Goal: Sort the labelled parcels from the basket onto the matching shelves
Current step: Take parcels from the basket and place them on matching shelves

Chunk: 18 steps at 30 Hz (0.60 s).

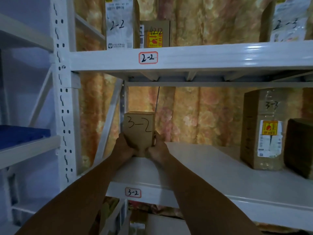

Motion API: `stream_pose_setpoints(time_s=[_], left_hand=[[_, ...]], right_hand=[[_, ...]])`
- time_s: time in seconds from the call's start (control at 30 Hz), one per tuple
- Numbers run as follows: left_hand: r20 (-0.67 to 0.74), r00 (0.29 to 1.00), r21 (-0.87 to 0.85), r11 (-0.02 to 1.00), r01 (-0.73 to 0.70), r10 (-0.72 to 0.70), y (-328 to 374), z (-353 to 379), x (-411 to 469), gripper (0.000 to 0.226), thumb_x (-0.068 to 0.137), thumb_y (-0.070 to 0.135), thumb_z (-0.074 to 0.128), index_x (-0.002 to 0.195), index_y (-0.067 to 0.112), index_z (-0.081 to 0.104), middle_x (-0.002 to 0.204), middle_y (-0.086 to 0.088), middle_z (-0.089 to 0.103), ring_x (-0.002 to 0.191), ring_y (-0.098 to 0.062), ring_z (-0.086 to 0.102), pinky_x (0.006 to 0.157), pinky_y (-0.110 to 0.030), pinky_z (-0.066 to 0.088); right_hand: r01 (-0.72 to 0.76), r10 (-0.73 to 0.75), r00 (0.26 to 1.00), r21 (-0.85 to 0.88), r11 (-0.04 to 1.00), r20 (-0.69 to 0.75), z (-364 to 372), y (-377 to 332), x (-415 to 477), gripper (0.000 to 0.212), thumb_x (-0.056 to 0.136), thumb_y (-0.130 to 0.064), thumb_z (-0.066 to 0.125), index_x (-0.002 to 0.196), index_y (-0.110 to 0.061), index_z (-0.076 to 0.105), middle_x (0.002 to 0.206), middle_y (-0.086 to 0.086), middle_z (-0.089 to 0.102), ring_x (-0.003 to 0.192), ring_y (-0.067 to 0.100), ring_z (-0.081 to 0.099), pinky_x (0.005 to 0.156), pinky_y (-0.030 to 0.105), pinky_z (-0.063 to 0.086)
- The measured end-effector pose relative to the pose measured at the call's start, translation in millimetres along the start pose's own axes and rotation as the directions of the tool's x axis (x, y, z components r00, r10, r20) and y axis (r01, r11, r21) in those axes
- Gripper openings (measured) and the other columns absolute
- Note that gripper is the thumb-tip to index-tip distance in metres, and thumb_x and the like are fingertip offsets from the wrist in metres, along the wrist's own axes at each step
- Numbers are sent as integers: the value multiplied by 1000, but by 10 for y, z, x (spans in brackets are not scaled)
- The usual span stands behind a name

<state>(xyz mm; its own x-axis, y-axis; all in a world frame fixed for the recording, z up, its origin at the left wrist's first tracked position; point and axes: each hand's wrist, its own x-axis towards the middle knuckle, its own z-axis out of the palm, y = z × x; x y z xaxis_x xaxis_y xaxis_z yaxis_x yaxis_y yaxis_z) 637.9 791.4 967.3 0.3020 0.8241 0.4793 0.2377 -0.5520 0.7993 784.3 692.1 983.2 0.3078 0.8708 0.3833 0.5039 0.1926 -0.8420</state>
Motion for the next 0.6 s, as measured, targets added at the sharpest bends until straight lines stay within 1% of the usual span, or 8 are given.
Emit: stream_pose_setpoints(time_s=[0.07,0.1,0.17,0.27,0.3,0.37,0.47,0.6], left_hand=[[-7,1000,18,1000,19,-19,96,-21,-58,97,59,14,91,143,15,43,132,-2,58,122,-23,57,99,-46,55],[-4,999,33,999,38,-38,125,-14,-87,90,63,11,90,140,14,45,131,-2,58,121,-22,56,99,-45,54],[9,997,38,997,73,-74,136,-23,-105,79,64,6,91,131,12,50,125,-2,61,115,-21,58,98,-43,54],[2,992,60,990,125,-125,124,-40,-111,103,49,20,94,139,8,45,129,-6,58,118,-27,58,91,-43,57],[-2,988,88,985,152,-152,155,-51,-131,106,49,22,92,141,7,41,131,-9,55,119,-30,57,87,-42,57],[-17,978,141,968,209,-209,188,-68,-148,103,59,19,91,145,7,34,136,-14,47,121,-34,53,85,-42,56],[-32,963,194,944,268,-267,191,-71,-181,96,72,17,87,148,8,30,137,-17,40,125,-38,48,93,-46,53],[-13,967,295,923,246,-253,131,-75,-194,81,79,28,81,144,3,38,137,-20,48,123,-38,51,100,-47,51]], right_hand=[[-32,33,999,-19,999,6,7,6,7,80,85,-13,75,153,-27,35,129,-3,59,118,24,61,98,43,57],[-43,43,999,-31,999,8,13,11,6,80,85,-12,74,153,-25,35,130,0,59,118,25,61,99,43,57],[-93,94,996,-66,993,8,52,3,23,79,82,-19,79,149,-22,37,133,3,60,119,26,60,101,45,55],[-172,176,984,-128,977,21,77,-17,29,78,80,-23,81,145,-15,39,132,10,62,120,30,61,101,46,54],[-190,196,980,-147,971,22,86,-24,22,78,81,-25,80,146,-13,40,134,11,61,120,31,60,101,45,54],[-205,211,977,-184,961,14,103,-39,-6,79,82,-32,81,146,-9,40,135,12,61,119,30,61,100,45,55],[-256,265,964,-221,941,14,108,-70,-70,74,85,-34,79,142,-7,40,135,14,60,120,30,60,101,42,54],[-291,312,949,-281,915,32,9,-158,-209,79,93,-39,72,150,-2,32,145,17,51,130,32,54,95,34,46]])
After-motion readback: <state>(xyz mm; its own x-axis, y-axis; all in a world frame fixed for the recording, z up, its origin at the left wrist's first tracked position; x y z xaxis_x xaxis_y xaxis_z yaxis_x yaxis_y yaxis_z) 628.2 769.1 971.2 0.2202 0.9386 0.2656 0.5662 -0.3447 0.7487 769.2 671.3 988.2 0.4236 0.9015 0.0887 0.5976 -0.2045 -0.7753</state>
